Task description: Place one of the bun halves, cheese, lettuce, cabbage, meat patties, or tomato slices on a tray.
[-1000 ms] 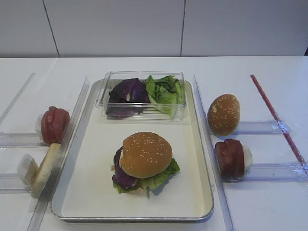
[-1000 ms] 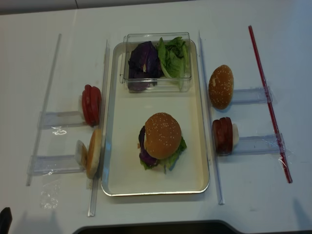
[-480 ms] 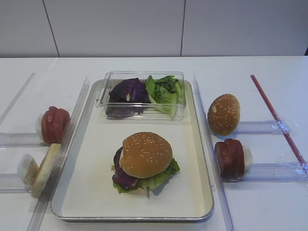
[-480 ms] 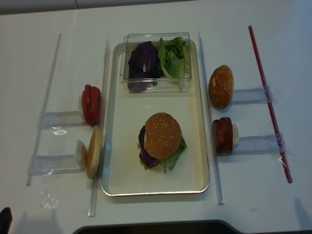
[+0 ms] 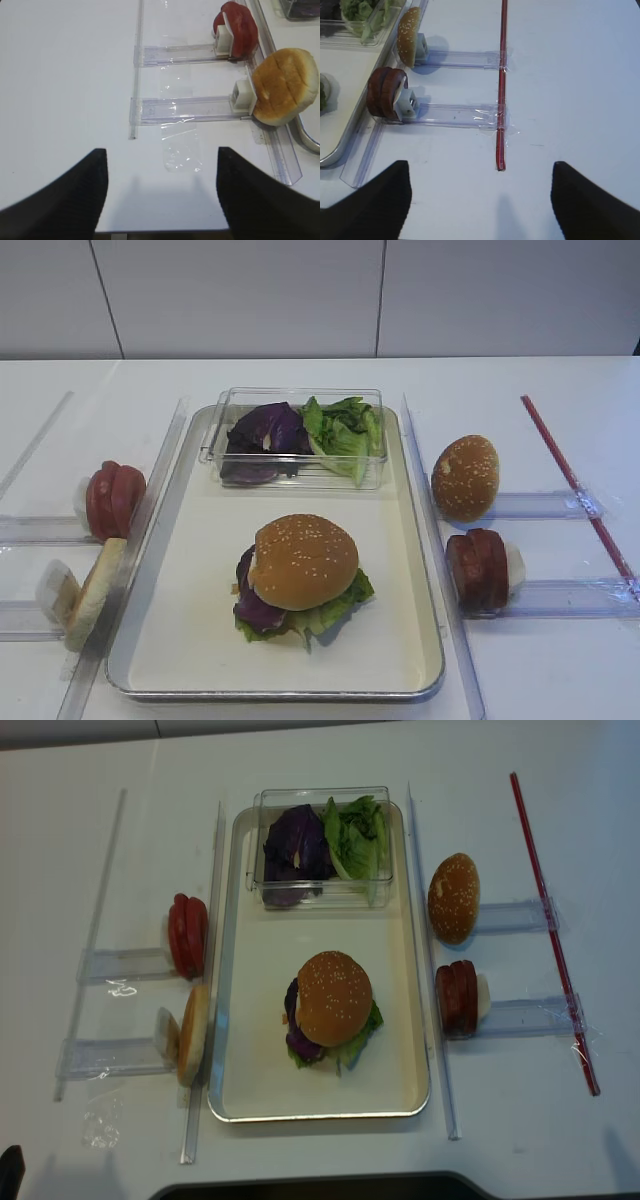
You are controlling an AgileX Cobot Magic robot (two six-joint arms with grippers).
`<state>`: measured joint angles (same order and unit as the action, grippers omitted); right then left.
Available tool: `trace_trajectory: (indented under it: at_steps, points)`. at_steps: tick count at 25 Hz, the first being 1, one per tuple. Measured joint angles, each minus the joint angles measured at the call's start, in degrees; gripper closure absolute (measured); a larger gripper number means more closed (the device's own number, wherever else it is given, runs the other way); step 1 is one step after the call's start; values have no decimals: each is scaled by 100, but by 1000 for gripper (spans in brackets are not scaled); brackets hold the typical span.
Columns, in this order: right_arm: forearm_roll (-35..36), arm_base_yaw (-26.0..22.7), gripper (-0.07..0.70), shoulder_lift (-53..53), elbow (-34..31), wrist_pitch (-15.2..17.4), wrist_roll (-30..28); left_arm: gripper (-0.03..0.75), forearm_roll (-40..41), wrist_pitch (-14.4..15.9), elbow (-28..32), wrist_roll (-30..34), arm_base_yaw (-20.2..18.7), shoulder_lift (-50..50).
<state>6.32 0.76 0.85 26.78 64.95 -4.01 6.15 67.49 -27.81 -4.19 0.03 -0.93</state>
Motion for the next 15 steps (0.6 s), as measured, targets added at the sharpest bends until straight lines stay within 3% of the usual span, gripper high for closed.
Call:
trace_trajectory:
  at_steps: [15]
  points:
    - [0,0,29,0,0,-11,0,246,0,0,0,0,0,0]
